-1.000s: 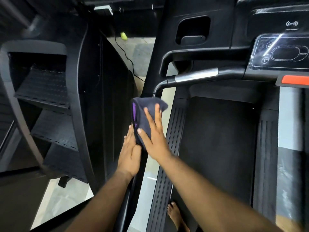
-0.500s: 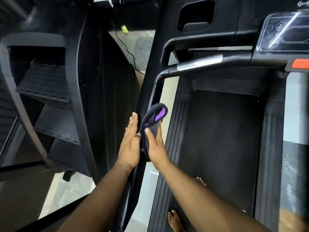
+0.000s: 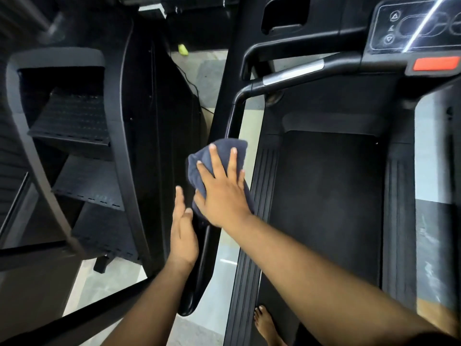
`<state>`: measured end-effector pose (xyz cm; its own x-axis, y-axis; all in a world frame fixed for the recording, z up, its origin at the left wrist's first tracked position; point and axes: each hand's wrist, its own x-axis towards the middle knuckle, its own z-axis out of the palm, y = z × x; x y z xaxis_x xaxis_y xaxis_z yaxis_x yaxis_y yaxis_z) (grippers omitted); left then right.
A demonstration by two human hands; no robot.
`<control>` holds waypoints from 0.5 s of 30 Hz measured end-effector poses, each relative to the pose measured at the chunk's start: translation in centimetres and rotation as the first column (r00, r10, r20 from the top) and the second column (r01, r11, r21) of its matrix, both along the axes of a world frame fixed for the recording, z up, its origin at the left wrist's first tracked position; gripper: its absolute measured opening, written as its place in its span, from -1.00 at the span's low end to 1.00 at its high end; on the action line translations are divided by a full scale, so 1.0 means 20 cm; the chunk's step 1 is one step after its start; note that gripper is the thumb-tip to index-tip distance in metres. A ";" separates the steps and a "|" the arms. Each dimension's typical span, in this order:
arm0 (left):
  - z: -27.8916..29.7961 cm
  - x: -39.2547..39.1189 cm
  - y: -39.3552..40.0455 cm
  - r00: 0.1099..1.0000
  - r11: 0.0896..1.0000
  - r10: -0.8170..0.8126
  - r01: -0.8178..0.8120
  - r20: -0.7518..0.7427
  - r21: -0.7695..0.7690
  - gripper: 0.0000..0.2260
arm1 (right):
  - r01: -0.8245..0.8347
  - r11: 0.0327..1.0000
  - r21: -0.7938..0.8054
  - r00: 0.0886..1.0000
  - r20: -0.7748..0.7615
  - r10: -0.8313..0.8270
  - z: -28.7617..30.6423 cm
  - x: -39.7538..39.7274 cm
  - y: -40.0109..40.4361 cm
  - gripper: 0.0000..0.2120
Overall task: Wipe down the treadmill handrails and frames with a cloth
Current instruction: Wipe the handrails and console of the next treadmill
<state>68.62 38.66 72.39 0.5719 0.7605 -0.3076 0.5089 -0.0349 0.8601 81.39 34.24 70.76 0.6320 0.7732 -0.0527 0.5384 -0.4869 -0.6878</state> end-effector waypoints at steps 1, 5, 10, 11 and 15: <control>-0.01 -0.04 -0.01 0.998 0.999 -0.038 0.040 -0.054 0.031 -0.36 | -0.005 0.998 -0.068 0.999 0.041 0.008 0.03 0.06 0.07 -0.31; 0.00 -0.04 -0.05 0.975 0.972 -0.158 0.182 -0.154 0.150 -0.32 | 0.059 0.998 -0.016 0.996 0.069 -0.058 0.00 0.06 0.09 -0.37; -0.03 -0.09 -0.04 0.953 0.935 -0.276 0.297 -0.127 0.196 -0.34 | 0.372 0.798 0.474 0.838 -0.541 -0.070 -0.15 -0.31 -0.17 -0.32; -0.05 -0.10 -0.03 0.950 0.931 -0.288 0.307 -0.119 0.195 -0.35 | 0.419 0.772 0.478 0.789 -0.613 -0.048 -0.17 -0.28 -0.13 -0.29; -0.07 -0.10 -0.02 0.943 0.924 -0.300 0.325 -0.145 0.204 -0.35 | 0.640 0.698 0.323 0.515 -0.854 -0.077 -0.22 0.17 0.12 -0.16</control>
<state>66.57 38.28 71.05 0.7640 0.6044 -0.2257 0.5310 -0.3904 0.7521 84.77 36.63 66.36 0.7899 0.5283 -0.3114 -0.4266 0.1088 -0.8979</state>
